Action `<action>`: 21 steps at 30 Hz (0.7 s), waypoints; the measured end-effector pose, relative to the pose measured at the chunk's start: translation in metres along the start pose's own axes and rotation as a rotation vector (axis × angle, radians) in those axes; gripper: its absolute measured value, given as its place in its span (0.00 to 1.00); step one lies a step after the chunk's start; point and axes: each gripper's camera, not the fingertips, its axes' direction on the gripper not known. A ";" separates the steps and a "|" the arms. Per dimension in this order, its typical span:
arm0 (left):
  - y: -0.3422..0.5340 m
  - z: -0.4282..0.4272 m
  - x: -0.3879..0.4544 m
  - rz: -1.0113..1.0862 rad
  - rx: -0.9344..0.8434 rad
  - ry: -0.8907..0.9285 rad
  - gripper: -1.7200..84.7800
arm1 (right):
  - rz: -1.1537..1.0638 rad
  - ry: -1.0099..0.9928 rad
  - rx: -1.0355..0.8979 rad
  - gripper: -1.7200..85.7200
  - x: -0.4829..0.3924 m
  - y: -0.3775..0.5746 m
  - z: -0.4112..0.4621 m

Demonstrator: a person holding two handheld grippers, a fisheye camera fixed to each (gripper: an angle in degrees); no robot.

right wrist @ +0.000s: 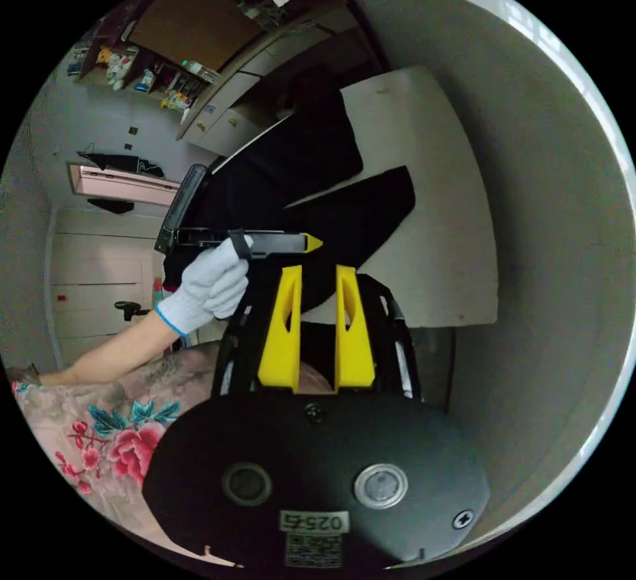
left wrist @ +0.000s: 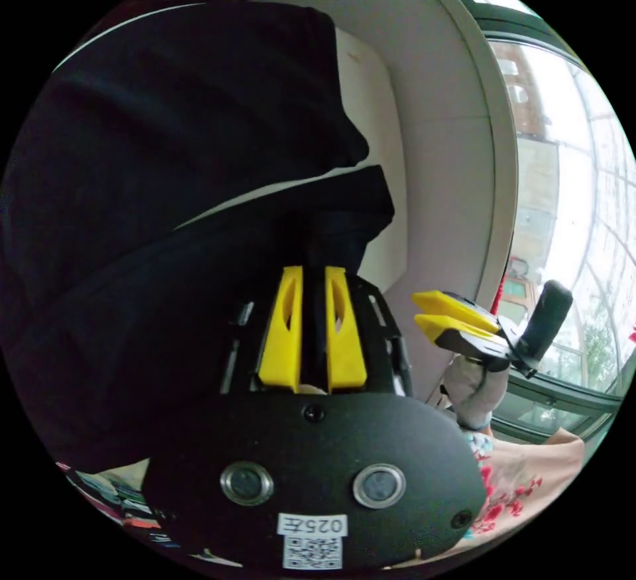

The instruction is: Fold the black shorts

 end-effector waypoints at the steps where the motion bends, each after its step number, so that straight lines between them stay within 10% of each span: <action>1: -0.002 -0.008 0.008 0.010 0.000 -0.008 0.02 | 0.013 0.029 -0.002 0.12 0.008 0.011 -0.005; 7: 0.030 -0.084 0.128 0.264 0.187 -0.077 0.00 | 0.113 0.034 0.016 0.11 0.052 0.052 -0.031; 15: 0.013 0.001 0.206 0.458 -0.298 -0.213 0.03 | 0.278 0.048 0.053 0.11 0.108 0.067 -0.026; 21: 0.052 -0.172 0.200 0.399 -0.133 -0.040 0.06 | 0.378 -0.138 0.053 0.11 0.126 0.068 0.008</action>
